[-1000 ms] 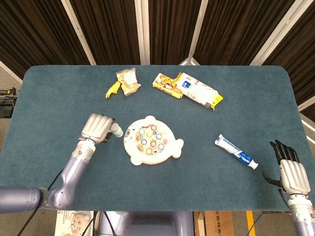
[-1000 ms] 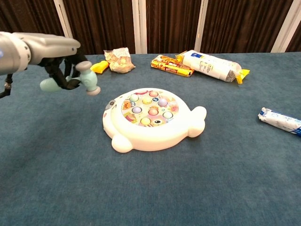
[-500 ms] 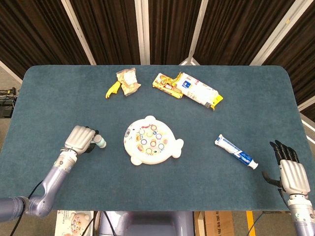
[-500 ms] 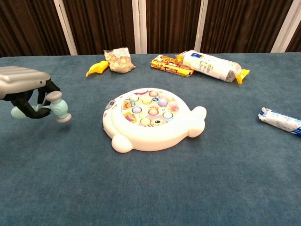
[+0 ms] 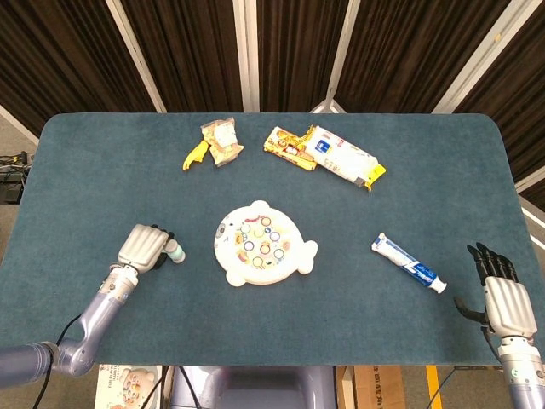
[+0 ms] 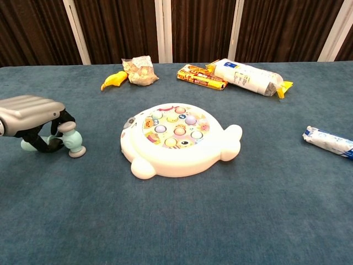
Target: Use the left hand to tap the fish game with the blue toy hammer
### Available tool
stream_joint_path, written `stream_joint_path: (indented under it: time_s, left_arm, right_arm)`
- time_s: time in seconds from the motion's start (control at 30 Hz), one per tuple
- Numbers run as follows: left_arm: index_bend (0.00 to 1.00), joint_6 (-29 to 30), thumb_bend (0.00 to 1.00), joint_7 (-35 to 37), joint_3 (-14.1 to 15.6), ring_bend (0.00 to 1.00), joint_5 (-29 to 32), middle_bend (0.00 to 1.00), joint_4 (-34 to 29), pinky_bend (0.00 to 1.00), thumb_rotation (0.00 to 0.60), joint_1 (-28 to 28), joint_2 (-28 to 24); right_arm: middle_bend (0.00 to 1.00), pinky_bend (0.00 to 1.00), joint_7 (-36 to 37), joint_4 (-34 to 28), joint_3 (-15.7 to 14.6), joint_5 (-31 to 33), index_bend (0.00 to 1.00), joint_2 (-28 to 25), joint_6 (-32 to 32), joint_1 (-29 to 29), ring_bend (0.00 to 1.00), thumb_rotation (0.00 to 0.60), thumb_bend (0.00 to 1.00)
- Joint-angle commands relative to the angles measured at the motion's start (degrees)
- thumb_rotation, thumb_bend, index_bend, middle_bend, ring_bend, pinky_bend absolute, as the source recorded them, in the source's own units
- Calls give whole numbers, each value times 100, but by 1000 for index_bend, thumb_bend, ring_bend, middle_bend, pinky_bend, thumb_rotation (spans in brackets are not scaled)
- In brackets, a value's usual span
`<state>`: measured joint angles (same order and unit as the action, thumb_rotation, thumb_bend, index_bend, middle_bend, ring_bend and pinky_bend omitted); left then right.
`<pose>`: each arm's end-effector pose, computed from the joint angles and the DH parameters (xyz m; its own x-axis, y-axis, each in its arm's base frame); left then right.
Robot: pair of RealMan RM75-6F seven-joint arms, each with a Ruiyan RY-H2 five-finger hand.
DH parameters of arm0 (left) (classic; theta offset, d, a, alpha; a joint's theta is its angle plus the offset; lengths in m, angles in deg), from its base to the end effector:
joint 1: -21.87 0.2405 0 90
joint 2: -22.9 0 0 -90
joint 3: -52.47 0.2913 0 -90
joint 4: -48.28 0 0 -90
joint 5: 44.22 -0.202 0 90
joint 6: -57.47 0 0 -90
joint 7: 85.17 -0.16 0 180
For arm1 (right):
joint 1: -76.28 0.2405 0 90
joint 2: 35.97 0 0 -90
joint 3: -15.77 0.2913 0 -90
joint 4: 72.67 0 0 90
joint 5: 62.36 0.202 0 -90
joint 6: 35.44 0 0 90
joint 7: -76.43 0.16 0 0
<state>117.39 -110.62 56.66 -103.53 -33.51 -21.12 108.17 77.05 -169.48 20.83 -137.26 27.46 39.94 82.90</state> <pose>-0.2419 0.3609 -0.0026 0.6753 0.2754 0.6842 0.7327 -0.3566 -0.5797 -0.3520 -0.2125 0.1690 0.2795 -0.1246 0.9520 -0.9444 0.1432 0.2960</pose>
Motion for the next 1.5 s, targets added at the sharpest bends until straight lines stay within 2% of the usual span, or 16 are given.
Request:
stream_joint_path:
  time_s: [0.03,0.2,0.5,1.5]
  left_arm:
    - [577,-27,718,49,-32,420,-74,529,61,540,600,42,39]
    - [532,-103,582,62,-65,406,-124,502,58,522,600,84,-1]
    - [504,-142,476,61,-176,392,-169,486,-109,505,600,161,-155]
    - [418,-47,350,-418,-400,324,-33,406,-482,436,600,426,-387]
  right_arm:
    - [0,0,4,-3,3,5,0,-2,-1,0,0,600,310]
    - [0,0,-2,-1,-1,7,0,-1,-9,1,0,600,310]
    - [0,0,-5,-21,-6,-6,0,-7,-1,-3,0,600,310]
    - [0,0,-4,-110,-41,-115,0,-39,65,-28,0,600,310]
